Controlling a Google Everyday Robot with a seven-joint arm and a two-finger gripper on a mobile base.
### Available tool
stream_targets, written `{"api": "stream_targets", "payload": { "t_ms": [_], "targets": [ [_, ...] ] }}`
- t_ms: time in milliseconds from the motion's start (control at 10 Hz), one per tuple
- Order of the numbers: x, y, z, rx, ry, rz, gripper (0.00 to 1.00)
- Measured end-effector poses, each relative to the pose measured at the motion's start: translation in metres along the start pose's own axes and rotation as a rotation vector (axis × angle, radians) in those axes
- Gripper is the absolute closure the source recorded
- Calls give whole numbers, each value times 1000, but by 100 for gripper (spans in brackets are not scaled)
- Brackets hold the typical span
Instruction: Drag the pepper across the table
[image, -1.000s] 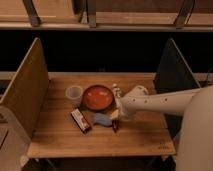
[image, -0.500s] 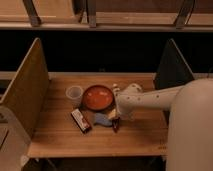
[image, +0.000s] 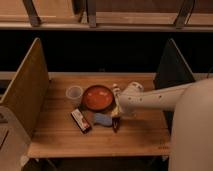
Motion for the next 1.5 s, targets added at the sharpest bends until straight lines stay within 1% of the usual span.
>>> {"api": "stream_targets", "payload": {
  "t_ms": [200,400,700,800,900,1000,1100,1200,1400,1500],
  "targets": [
    [7,-3,15,14,35,14,20],
    [9,0,24,16,55,19,20],
    [9,2,31,22,71,16,20],
    [8,-1,33,32,71,11,25],
    [8,-2,33,35,69,10,32],
    [8,-2,33,35,67,10,42],
    [7,-2,33,34,63,10,54],
    [7,-2,33,34,61,10,62],
    [5,4,32,19,53,9,82],
    [2,8,32,2,48,12,92]
  ]
}}
